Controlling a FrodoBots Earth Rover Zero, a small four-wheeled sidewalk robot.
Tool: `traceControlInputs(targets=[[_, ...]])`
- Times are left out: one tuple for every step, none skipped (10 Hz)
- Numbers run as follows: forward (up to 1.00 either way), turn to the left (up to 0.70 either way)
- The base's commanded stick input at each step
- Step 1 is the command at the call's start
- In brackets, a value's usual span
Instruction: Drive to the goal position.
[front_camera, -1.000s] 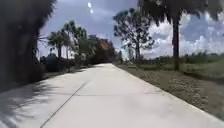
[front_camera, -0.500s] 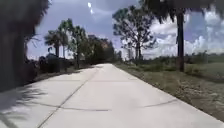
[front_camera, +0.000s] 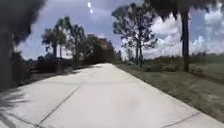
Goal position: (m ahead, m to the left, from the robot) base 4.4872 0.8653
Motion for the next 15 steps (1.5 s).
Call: traceControlInputs(targets=[[0.85, 0.0], [0.85, 0.0], [0.85, 0.0], [0.85, 0.0], [0.85, 0.0], [0.85, 0.0], [0.85, 0.0], [0.85, 0.0], [0.85, 0.0], [0.85, 0.0], [0.85, 0.0], [0.85, 0.0], [0.85, 0.0], [0.85, 0.08], [0.85, 0.26]])
